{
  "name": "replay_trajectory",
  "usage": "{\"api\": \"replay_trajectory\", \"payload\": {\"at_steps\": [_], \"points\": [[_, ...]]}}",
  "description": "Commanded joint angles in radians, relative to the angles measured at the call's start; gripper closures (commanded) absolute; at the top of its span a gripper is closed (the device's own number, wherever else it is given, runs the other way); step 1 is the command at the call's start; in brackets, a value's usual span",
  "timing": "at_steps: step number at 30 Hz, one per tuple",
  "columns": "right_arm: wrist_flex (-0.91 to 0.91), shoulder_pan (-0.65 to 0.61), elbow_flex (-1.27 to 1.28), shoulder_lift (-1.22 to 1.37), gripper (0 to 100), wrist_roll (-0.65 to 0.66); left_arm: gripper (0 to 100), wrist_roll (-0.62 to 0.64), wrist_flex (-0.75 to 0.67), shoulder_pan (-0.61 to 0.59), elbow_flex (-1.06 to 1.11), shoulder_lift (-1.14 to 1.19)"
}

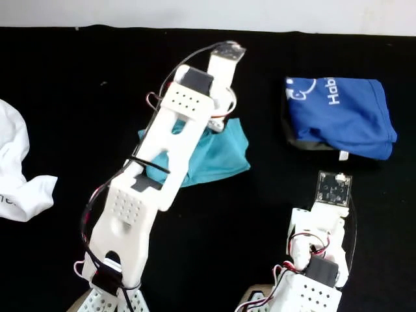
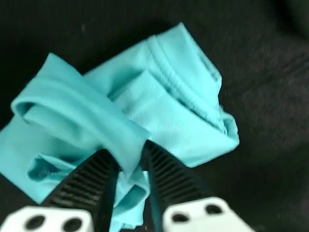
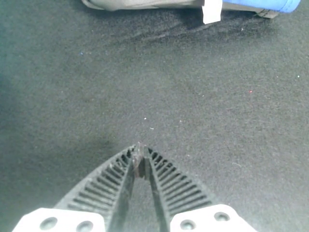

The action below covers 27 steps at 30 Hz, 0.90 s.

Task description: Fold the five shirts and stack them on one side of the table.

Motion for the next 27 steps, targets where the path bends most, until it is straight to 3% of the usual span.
{"api": "replay_trajectory", "payload": {"at_steps": [1,8,12,17,21,27], "points": [[0.002,0.008,0.127,-0.008,98.9,-0.002,81,0.006,0.031,0.016,-0.162,0.005],[0.002,0.008,0.127,-0.008,98.9,-0.002,84,0.000,0.216,-0.048,-0.398,0.016],[0.002,0.008,0.127,-0.008,98.9,-0.002,100,0.003,0.250,-0.176,-0.302,0.016],[0.002,0.008,0.127,-0.008,98.9,-0.002,99,0.000,0.250,-0.271,-0.136,0.016],[0.002,0.008,0.127,-0.010,98.9,-0.002,99,0.002,0.236,-0.259,-0.004,0.018],[0.002,0.008,0.127,-0.010,98.9,-0.002,99,0.005,0.129,-0.125,0.150,0.016]]}}
